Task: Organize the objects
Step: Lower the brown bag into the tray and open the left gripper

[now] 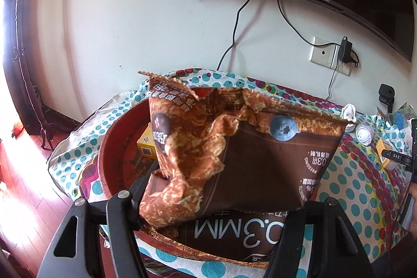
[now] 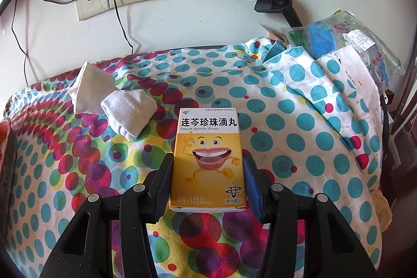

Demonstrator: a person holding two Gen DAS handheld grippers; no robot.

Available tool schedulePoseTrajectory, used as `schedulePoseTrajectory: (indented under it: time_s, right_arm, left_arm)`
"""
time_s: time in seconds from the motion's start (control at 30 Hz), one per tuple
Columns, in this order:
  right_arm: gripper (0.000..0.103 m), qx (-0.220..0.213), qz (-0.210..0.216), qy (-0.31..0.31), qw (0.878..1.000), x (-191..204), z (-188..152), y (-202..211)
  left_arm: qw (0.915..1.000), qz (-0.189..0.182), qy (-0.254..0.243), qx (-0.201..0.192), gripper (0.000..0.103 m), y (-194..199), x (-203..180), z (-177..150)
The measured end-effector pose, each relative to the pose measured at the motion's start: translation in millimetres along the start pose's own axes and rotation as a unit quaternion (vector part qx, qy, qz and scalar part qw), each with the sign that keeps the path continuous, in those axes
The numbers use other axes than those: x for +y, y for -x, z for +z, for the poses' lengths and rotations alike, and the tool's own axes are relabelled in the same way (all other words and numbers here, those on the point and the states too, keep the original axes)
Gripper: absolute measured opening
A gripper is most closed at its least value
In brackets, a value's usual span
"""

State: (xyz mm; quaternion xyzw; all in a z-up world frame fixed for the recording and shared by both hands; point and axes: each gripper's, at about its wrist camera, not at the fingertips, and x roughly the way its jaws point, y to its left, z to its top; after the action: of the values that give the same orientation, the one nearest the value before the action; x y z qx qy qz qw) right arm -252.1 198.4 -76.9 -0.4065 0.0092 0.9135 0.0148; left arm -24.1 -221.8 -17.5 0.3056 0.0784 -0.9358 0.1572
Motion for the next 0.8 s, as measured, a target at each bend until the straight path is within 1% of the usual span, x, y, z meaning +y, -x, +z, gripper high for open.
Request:
schedulePoseTrajectory:
  time_s: [0.13,0.27,0.47,0.53,0.6,0.8]
  right_arm:
    - [0.047,0.000,0.014,-0.015,1.000,-7,0,-1]
    - [0.047,-0.003,0.020,-0.023,1.000,-9,0,-1]
    - [0.047,-0.003,0.033,-0.035,0.999,-13,-1,-2]
    - [0.047,-0.003,0.038,-0.039,0.998,-15,-1,-2]
    - [0.047,-0.004,0.042,-0.043,0.998,-16,-1,-2]
    - [0.048,-0.004,0.051,-0.051,0.997,-18,-2,-2]
  left_arm:
    - [0.9996,0.016,-0.023,0.007,0.067,-10,-8,4]
    - [0.9992,0.031,-0.014,0.021,0.067,-29,-1,20]
    - [0.9968,0.054,-0.010,0.058,0.067,-57,9,45]
    - [0.9953,0.066,-0.018,0.068,0.067,-65,9,50]
    - [0.9933,0.075,-0.020,0.086,0.067,-77,10,52]
    - [0.9879,0.094,-0.024,0.122,0.067,-102,8,52]
